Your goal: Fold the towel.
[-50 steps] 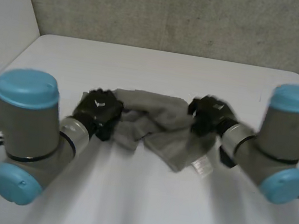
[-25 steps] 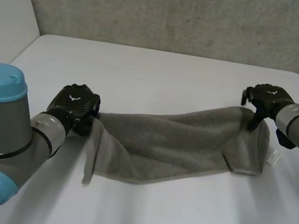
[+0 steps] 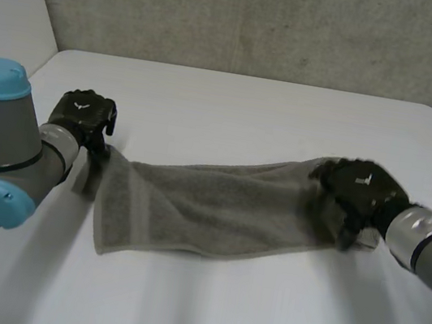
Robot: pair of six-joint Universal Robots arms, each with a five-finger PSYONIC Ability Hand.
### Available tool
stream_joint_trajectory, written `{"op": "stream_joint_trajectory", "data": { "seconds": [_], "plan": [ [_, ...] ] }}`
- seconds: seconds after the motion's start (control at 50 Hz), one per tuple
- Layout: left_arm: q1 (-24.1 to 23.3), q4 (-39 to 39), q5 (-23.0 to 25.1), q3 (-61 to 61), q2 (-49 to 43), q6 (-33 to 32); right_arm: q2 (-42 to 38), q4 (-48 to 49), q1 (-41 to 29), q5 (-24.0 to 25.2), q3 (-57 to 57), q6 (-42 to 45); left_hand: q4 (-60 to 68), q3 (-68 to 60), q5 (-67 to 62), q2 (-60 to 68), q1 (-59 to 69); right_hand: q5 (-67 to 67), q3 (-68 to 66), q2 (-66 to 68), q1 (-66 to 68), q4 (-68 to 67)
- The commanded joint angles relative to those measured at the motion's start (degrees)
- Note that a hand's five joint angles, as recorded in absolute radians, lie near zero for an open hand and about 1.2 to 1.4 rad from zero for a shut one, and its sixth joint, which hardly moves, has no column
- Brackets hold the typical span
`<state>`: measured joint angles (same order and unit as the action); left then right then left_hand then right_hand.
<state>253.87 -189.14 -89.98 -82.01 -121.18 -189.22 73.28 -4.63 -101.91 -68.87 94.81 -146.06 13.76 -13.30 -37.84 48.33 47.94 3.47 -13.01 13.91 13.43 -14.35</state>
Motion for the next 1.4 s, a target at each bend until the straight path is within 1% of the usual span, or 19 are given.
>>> {"op": "stream_joint_trajectory", "data": {
  "seconds": [0.02, 0.06, 0.1, 0.14, 0.34, 0.38, 0.4, 0.48, 0.5, 0.54, 0.58, 0.6, 0.64, 0.74, 0.92, 1.12, 1.2, 1.28, 1.4],
  "plan": [
    [1.3, 0.5, 0.2, 1.0, -1.5, -0.2, -0.9, 4.8, 1.1, -0.1, 6.1, 9.9, -3.8, 3.3, 6.6, -7.1, -6.7, -3.5, 3.0, -3.9, -3.4, 4.4],
    [1.4, 0.7, 0.2, 0.4, -0.8, -0.2, -1.1, 7.4, 1.9, 0.0, 7.4, 11.0, -3.8, 3.3, 11.4, -11.9, -11.5, -3.5, 3.0, -3.9, -3.4, 4.4],
    [1.4, 0.9, 0.3, -0.6, 1.0, -0.3, -2.3, 12.8, 2.9, 0.3, 8.5, 11.6, -3.8, 3.3, 25.6, -26.1, -25.7, -3.5, 3.0, -3.9, -3.4, 4.4],
    [1.5, 1.0, 0.3, -0.9, 1.6, -0.4, -3.5, 15.2, 3.0, 0.6, 8.4, 11.6, -3.8, 3.3, 31.5, -32.0, -31.6, -3.5, 3.0, -3.9, -3.4, 4.4],
    [3.3, 4.2, 1.2, -5.0, 6.4, -0.1, -12.0, 21.1, 2.9, 0.4, 5.6, 12.0, -3.8, 3.3, 33.8, -34.2, -33.9, 5.2, 3.0, 4.8, 5.2, 4.4],
    [3.2, 4.5, 1.7, -6.2, 7.4, 0.0, -13.0, 21.4, 2.7, 0.7, 4.3, 11.9, -3.8, 3.3, 33.8, -34.2, -33.9, 20.6, 3.0, 20.1, 20.6, 4.4],
    [3.0, 4.5, 2.3, -7.7, 8.7, 0.1, -13.0, 21.4, 2.7, 0.7, 4.3, 11.9, -3.8, 3.3, 33.8, -34.2, -33.9, 20.7, 3.0, 20.2, 20.7, 4.4],
    [1.8, 4.5, 4.6, -13.2, 13.1, 0.1, -12.6, 23.0, 2.1, 0.3, 2.8, 10.8, -3.8, 3.3, 33.8, -34.2, -33.9, 43.1, 3.0, 42.7, 43.2, 4.4],
    [1.8, 4.5, 4.6, -13.3, 13.2, 0.1, -12.5, 23.0, 2.1, 0.3, 2.7, 10.8, -3.8, 3.3, 33.8, -34.2, -33.9, 43.2, 3.0, 42.8, 43.2, 4.4],
    [0.8, 4.3, 5.9, -15.2, 14.9, 0.0, -12.1, 23.6, 1.5, -0.3, 0.8, 8.2, -3.8, 3.3, 33.8, -34.2, -33.9, 52.8, 3.0, 52.3, 52.8, 4.4],
    [-2.7, 3.3, 8.3, -18.8, 18.4, -0.1, -12.2, 23.6, 1.2, -0.6, -0.5, 5.8, -3.8, 3.3, 33.8, -34.2, -33.9, 58.8, 3.0, 58.4, 58.8, 4.4],
    [-2.8, 3.3, 8.3, -18.8, 18.4, -0.1, -12.2, 23.6, 1.2, -0.6, -0.5, 5.8, -3.8, 3.3, 33.8, -34.2, -33.9, 58.9, 3.0, 58.4, 58.9, 4.4],
    [-6.3, 1.0, 9.1, -21.9, 19.6, -0.2, -12.5, 23.0, 0.8, -1.3, -3.3, 0.5, -3.8, 3.3, 33.8, -34.2, -33.9, 66.5, 3.0, 66.1, 66.5, 4.4],
    [-9.9, -2.4, 8.1, -23.9, 18.5, -0.7, -13.5, 19.3, 0.6, -3.3, -7.0, -6.0, -3.8, 3.3, 33.6, -34.1, -33.7, 66.5, 3.0, 66.1, 66.6, 4.4],
    [-14.8, -3.2, 5.0, -22.6, 14.3, -3.0, -16.6, 11.1, 0.6, -3.8, -14.8, -15.6, -3.8, 3.3, 33.1, -33.6, -33.2, 66.5, 3.0, 66.1, 66.6, 4.4],
    [-21.9, -5.0, 0.1, -16.3, 4.5, -3.1, -18.4, 8.8, 0.6, -3.7, -17.8, -20.6, -3.8, 3.3, 31.9, -32.4, -32.0, 66.5, 3.0, 66.1, 66.6, 4.4],
    [-22.8, -5.7, -1.6, -14.4, 2.1, -3.2, -18.3, 8.7, 0.6, -3.3, -17.4, -20.7, -3.8, 3.3, 30.6, -31.1, -30.7, 66.5, 3.0, 66.1, 66.6, 4.4],
    [-22.9, -6.8, -3.0, -11.7, -0.2, -3.3, -18.1, 8.7, 0.6, -3.1, -16.9, -20.6, -3.8, 3.3, 21.2, -21.7, -21.3, 66.5, 3.0, 66.1, 66.6, 4.4],
    [-22.9, -6.5, -2.9, -9.0, -3.2, -5.4, -17.4, 8.7, 0.6, -2.9, -16.2, -20.4, -3.8, 3.3, 21.0, -21.5, -21.1, 66.5, 3.0, 66.1, 66.6, 4.4]
  ]
}}
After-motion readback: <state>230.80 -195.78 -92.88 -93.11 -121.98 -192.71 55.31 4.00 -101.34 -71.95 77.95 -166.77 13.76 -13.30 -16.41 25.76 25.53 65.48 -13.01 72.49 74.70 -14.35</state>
